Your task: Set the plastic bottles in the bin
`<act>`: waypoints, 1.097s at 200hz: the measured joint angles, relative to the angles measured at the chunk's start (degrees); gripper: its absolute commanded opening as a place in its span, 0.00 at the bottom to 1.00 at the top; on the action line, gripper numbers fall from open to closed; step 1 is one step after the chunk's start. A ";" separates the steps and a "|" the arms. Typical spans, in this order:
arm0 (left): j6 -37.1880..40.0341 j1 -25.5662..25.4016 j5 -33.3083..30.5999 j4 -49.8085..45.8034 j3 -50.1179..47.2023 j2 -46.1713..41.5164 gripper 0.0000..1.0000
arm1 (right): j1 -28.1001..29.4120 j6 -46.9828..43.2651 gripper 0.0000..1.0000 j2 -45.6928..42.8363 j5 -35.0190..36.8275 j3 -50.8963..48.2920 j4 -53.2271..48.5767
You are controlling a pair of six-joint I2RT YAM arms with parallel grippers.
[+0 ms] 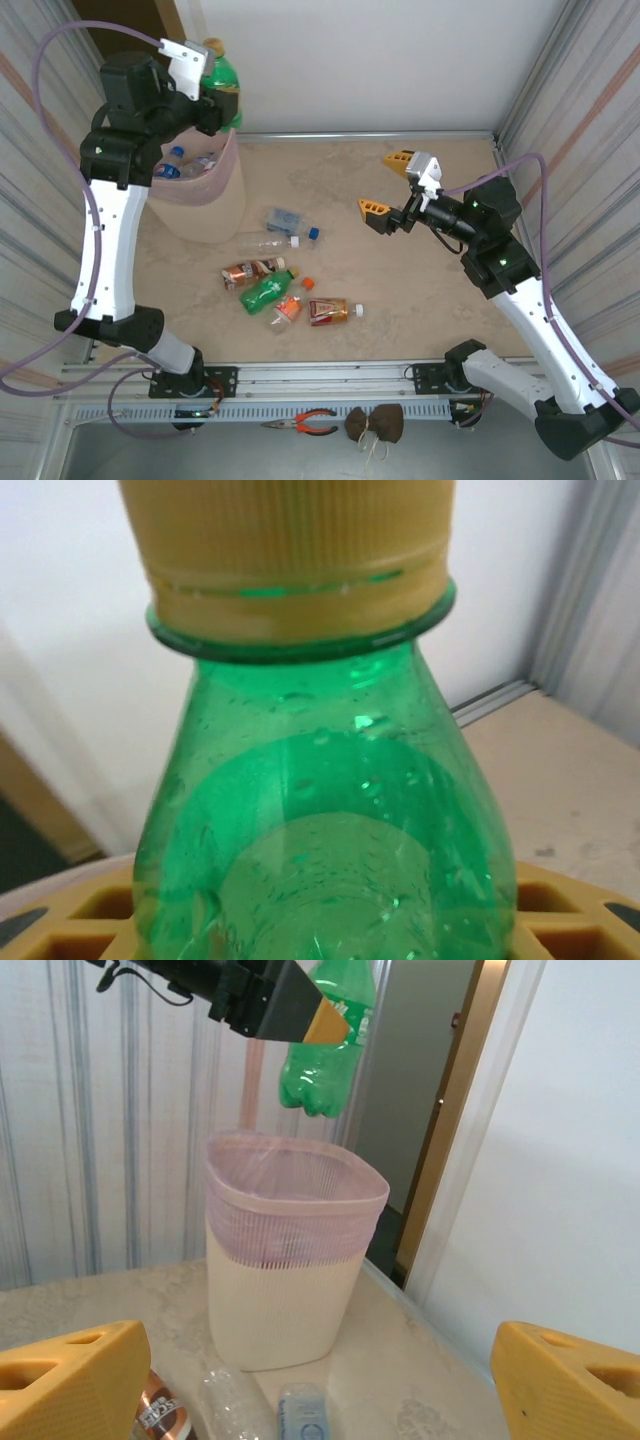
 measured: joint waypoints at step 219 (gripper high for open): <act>9.92 11.58 -20.46 -11.91 6.84 22.36 0.55 | -0.61 -2.99 0.88 1.38 0.15 0.74 -1.66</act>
